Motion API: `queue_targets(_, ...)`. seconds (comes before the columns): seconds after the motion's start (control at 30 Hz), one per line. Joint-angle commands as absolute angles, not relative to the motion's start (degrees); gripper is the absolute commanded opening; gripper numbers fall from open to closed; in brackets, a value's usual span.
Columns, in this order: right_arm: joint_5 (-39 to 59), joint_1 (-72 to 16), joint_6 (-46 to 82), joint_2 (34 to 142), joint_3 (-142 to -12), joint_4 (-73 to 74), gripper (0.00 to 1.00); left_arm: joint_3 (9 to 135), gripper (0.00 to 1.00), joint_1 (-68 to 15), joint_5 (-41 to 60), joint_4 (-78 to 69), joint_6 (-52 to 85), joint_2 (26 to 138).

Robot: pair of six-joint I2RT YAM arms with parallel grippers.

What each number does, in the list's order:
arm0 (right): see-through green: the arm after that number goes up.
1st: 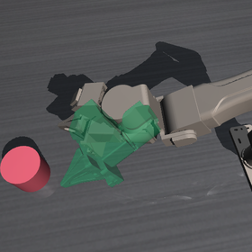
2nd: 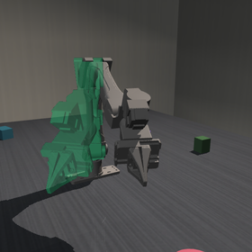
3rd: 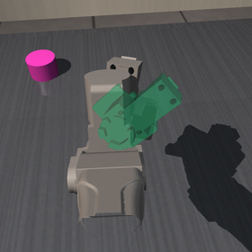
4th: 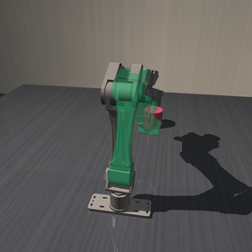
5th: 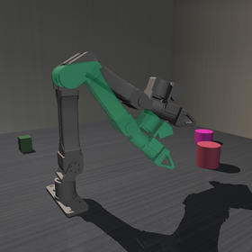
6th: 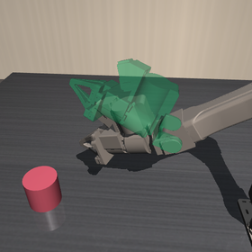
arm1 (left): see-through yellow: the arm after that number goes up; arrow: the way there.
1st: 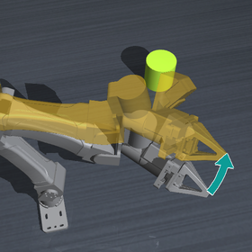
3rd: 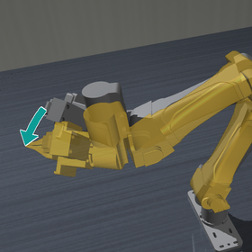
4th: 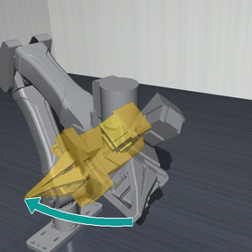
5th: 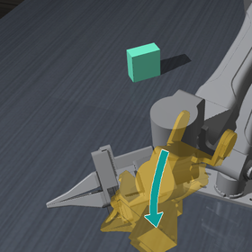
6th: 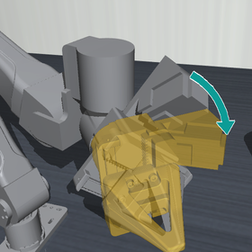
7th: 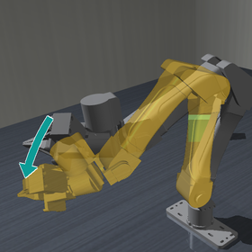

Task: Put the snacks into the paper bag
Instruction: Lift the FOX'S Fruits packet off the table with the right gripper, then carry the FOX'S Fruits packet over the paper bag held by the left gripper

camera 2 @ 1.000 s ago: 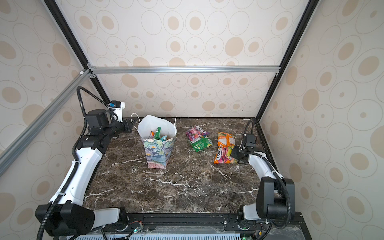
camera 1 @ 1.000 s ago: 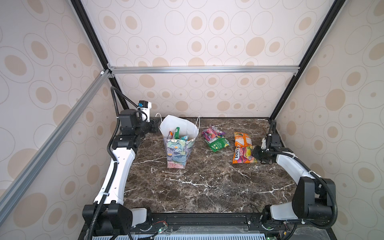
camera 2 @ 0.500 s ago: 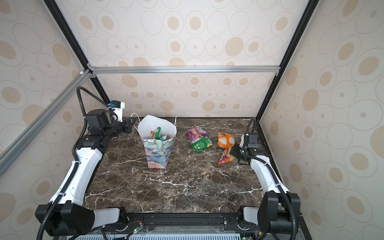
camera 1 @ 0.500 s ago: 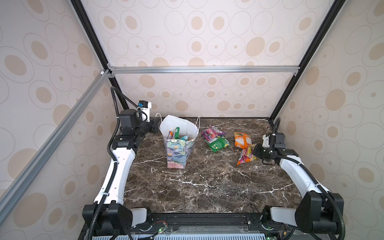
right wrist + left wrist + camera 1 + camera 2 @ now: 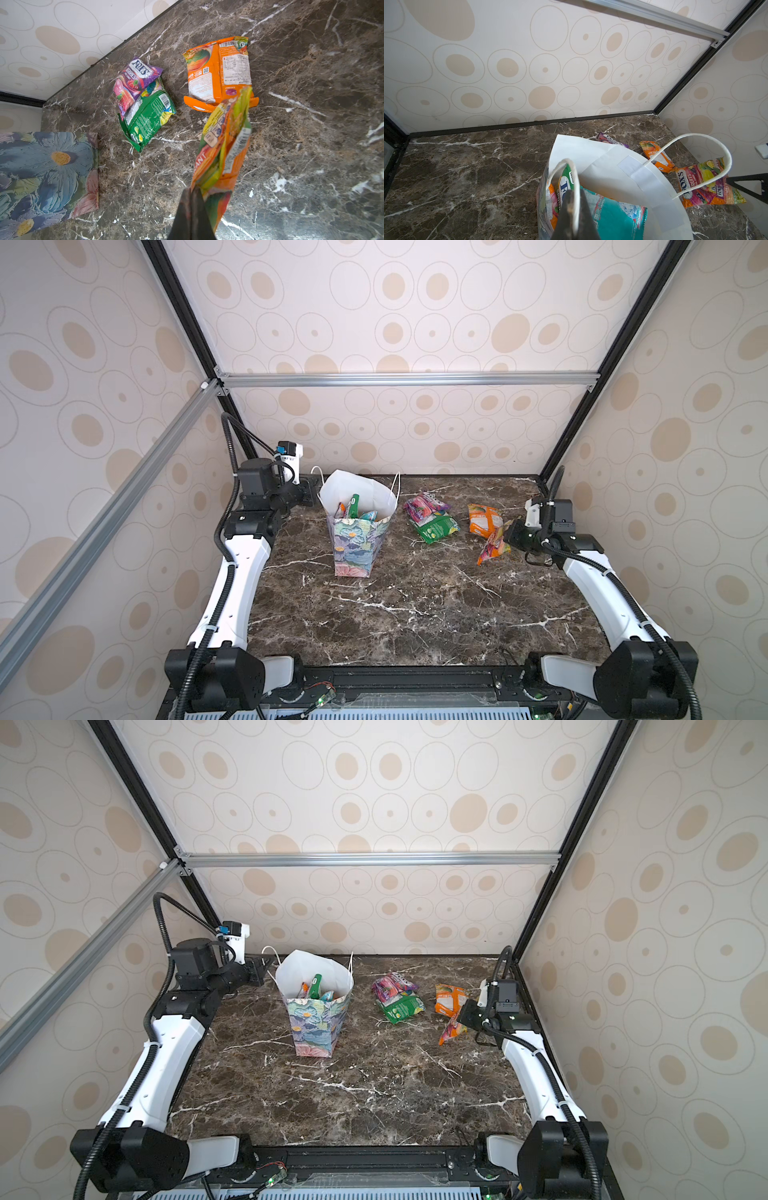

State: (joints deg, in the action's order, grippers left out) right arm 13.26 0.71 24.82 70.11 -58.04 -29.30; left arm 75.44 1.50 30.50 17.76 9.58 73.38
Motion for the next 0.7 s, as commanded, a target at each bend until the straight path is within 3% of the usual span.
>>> queue_targets(0.0,13.2,-0.2,24.7,67.8,-61.1,-29.4,0.00,77.0,0.04,1.4,30.7,14.5,8.3,71.9)
queue_targets(0.67,11.2,-6.4,22.8,69.6,-74.8,-33.0,0.00,77.0,0.04,1.4,30.8,14.5,8.3,72.1)
